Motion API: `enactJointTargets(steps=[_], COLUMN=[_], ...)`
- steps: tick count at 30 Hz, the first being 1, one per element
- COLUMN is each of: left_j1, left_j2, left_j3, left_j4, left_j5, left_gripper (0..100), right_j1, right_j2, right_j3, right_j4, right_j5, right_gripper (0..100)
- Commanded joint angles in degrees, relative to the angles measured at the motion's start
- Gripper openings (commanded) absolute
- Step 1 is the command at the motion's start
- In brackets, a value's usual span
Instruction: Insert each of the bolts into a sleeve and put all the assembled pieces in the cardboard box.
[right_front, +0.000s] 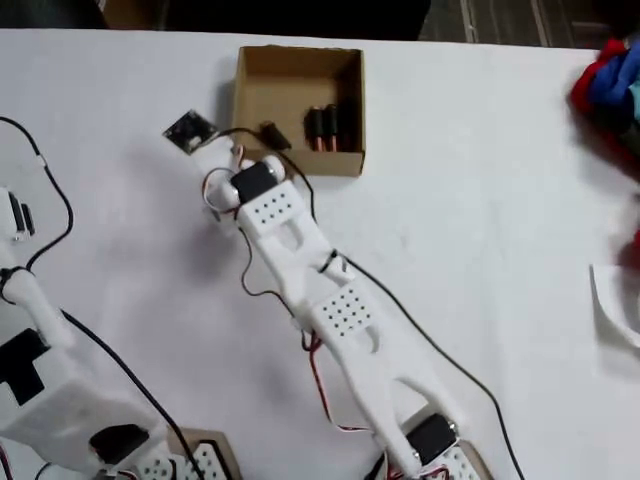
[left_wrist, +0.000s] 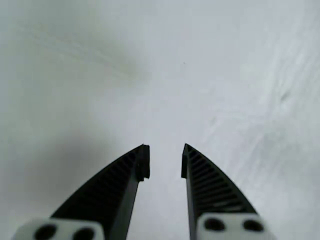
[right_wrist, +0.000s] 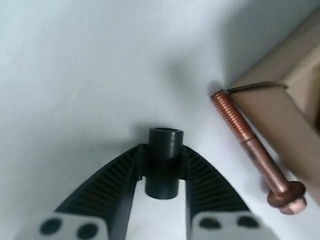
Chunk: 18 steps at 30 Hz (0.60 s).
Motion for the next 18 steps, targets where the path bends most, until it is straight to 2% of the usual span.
enactJointTargets(steps=[1, 5, 11, 18], left_j1=[0.4, 0.4, 0.4, 0.7], left_j2=[-4.0, -4.0, -4.0, -4.0], left_j3=[-0.2, -0.2, -0.2, -0.2], left_j4=[-0.3, -0.3, -0.3, -0.4], left_j5=[0.2, 0.2, 0.3, 0.4], left_gripper=[13, 13, 13, 13], right_j1=[0.7, 1.5, 3.9, 10.7], right_j2=[-0.5, -0.8, -2.9, -10.7], right_j3=[-0.4, -1.0, -1.9, 4.9], right_j4=[-0.8, 3.1, 15.1, 15.5], right_j5=[-0.4, -0.2, -0.2, -0.4], right_gripper=[2.2, 2.1, 2.1, 2.0])
